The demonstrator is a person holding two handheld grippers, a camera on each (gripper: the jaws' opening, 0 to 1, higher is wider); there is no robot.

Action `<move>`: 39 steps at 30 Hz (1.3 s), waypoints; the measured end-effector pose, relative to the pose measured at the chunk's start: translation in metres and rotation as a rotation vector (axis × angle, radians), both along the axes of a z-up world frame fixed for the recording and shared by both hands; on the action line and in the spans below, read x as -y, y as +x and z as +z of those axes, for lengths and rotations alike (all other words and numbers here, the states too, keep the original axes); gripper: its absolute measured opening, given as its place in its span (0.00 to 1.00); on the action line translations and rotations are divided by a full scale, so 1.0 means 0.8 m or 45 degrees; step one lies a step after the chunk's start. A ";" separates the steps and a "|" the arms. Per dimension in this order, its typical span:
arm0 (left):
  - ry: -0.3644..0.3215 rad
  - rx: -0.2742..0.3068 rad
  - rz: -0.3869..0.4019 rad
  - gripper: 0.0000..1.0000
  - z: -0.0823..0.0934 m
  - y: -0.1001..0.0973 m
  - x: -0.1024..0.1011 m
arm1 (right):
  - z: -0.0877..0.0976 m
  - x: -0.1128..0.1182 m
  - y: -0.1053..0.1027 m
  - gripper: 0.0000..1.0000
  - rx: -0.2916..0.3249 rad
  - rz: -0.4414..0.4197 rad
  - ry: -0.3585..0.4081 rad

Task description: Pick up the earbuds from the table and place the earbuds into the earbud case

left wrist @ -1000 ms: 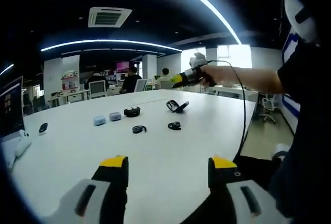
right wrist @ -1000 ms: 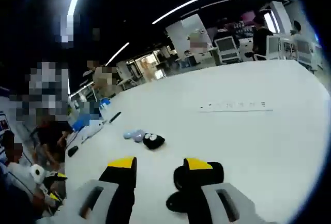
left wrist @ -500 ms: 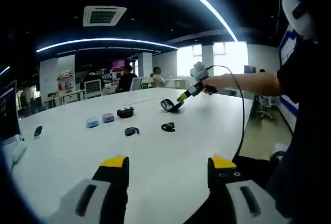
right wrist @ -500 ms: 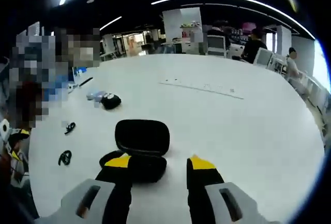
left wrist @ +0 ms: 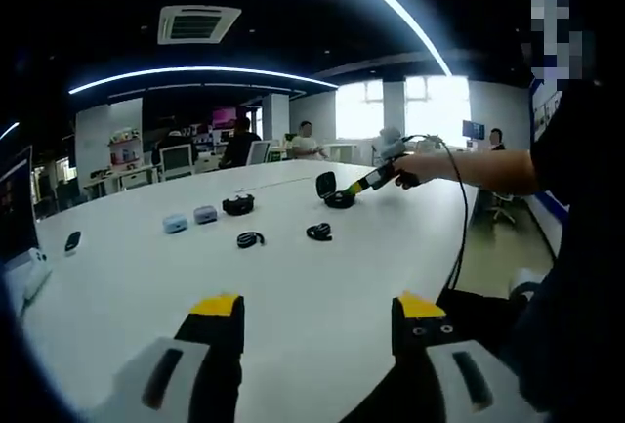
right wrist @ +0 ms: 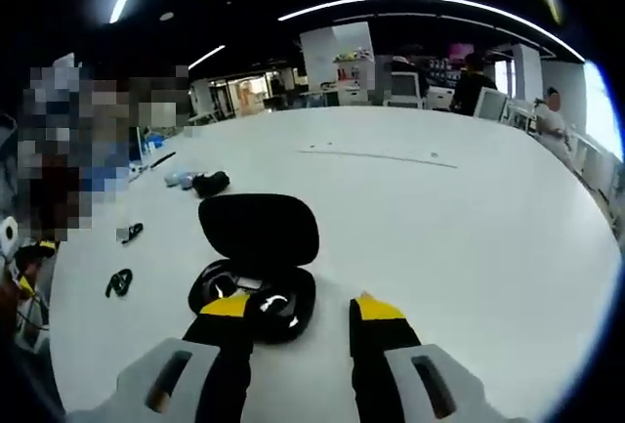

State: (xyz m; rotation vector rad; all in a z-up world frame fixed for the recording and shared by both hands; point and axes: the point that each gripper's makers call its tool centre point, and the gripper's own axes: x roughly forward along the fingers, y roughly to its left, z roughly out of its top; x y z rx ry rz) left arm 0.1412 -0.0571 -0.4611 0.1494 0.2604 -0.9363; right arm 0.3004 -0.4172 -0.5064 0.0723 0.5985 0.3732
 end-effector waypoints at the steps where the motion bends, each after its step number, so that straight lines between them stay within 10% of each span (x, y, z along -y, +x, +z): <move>1: 0.001 -0.001 -0.001 0.62 0.000 0.000 0.000 | 0.003 -0.002 0.002 0.38 0.018 0.016 -0.001; 11: 0.009 -0.010 -0.002 0.61 -0.003 -0.001 0.001 | 0.023 -0.020 0.043 0.64 0.144 0.366 -0.306; 14: 0.018 -0.009 -0.005 0.61 -0.003 -0.003 0.002 | 0.027 -0.027 0.054 0.56 0.134 0.590 -0.551; 24: 0.019 -0.002 -0.009 0.58 -0.004 -0.005 0.001 | 0.019 -0.052 0.056 0.35 -0.178 1.092 -0.871; 39: 0.014 0.004 -0.015 0.56 -0.004 -0.004 -0.008 | 0.009 -0.055 0.031 0.07 -0.416 1.310 -1.067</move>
